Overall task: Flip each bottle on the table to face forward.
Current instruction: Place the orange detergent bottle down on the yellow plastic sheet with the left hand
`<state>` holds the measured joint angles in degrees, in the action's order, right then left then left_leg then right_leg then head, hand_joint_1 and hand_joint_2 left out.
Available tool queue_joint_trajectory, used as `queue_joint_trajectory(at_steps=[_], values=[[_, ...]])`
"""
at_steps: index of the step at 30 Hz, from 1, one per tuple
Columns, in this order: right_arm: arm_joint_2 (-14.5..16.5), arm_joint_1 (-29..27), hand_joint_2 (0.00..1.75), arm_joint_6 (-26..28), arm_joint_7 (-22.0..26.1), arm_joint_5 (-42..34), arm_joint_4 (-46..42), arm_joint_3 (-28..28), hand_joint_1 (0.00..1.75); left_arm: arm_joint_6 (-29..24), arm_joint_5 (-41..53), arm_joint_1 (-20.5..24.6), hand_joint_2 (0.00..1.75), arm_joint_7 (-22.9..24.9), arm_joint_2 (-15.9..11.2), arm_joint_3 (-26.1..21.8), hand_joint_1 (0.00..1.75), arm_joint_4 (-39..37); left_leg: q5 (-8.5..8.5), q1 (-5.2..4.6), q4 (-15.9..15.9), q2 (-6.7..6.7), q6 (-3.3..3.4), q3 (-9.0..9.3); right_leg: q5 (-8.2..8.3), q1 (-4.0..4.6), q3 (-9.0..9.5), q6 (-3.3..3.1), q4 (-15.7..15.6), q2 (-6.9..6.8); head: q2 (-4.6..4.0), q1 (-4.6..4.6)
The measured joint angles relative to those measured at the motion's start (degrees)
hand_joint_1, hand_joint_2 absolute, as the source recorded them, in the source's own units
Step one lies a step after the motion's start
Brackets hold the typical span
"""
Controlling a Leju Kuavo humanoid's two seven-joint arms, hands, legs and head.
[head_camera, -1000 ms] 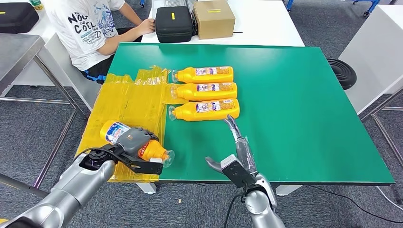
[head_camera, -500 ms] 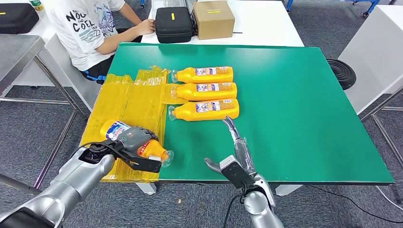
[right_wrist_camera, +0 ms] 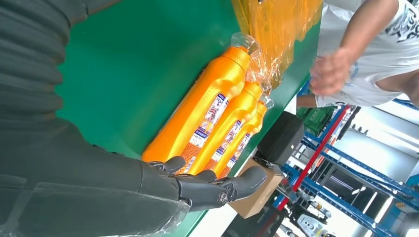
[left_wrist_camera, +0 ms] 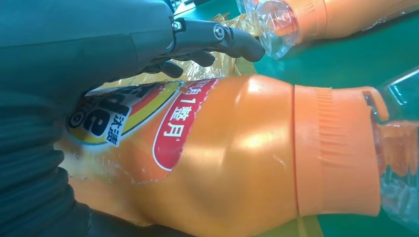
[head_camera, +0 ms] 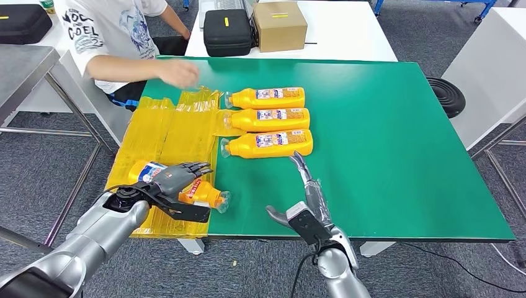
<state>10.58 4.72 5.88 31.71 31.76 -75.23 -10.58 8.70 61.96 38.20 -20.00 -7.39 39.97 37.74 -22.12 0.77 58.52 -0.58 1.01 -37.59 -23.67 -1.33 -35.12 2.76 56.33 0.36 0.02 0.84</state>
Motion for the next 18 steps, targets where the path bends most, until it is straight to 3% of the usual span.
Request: queue_joint_trajectory(at_steps=[14, 18], values=[[-0.1, 0.1, 1.75, 0.0, 0.0, 0.0, 0.6, 0.0, 0.00, -0.5, 0.0, 0.3, 1.75, -0.3, 0.1, 0.0, 0.00, -1.0, 0.00, 0.00, 0.0, 0.00, 0.00, 0.12, 0.00, 0.01, 0.13, 0.00, 0.0, 0.00, 0.00, -0.01], [-0.2, 0.1, 1.75, 0.0, 0.1, -0.3, 0.7, 0.0, 0.00, 0.7, 0.6, 0.1, 1.75, -0.6, -1.5, 0.5, 0.00, 1.2, 0.00, 0.02, 0.0, 0.03, 0.00, 0.11, 0.01, 0.03, 0.11, 0.00, 0.0, 0.02, 0.00, -0.01]])
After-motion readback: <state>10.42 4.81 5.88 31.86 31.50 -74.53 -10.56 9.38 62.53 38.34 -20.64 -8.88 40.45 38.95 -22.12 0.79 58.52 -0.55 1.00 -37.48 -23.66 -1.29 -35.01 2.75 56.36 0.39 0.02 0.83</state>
